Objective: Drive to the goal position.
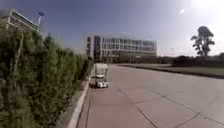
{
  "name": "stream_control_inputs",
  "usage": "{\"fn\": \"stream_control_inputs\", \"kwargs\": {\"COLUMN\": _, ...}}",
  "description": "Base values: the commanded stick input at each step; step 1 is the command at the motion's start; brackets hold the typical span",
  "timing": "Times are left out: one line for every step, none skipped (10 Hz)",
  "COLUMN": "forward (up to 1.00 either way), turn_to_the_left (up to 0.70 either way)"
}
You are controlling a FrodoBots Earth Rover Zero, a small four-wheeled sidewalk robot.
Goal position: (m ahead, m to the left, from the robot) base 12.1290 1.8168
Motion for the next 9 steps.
{"fn": "stream_control_inputs", "kwargs": {"forward": 0.00, "turn_to_the_left": -0.46}}
{"fn": "stream_control_inputs", "kwargs": {"forward": 0.00, "turn_to_the_left": -0.70}}
{"fn": "stream_control_inputs", "kwargs": {"forward": 0.00, "turn_to_the_left": -0.70}}
{"fn": "stream_control_inputs", "kwargs": {"forward": 0.00, "turn_to_the_left": -0.70}}
{"fn": "stream_control_inputs", "kwargs": {"forward": 0.00, "turn_to_the_left": -0.70}}
{"fn": "stream_control_inputs", "kwargs": {"forward": 0.00, "turn_to_the_left": -0.70}}
{"fn": "stream_control_inputs", "kwargs": {"forward": 0.00, "turn_to_the_left": -0.70}}
{"fn": "stream_control_inputs", "kwargs": {"forward": 0.00, "turn_to_the_left": -0.70}}
{"fn": "stream_control_inputs", "kwargs": {"forward": 0.00, "turn_to_the_left": -0.70}}
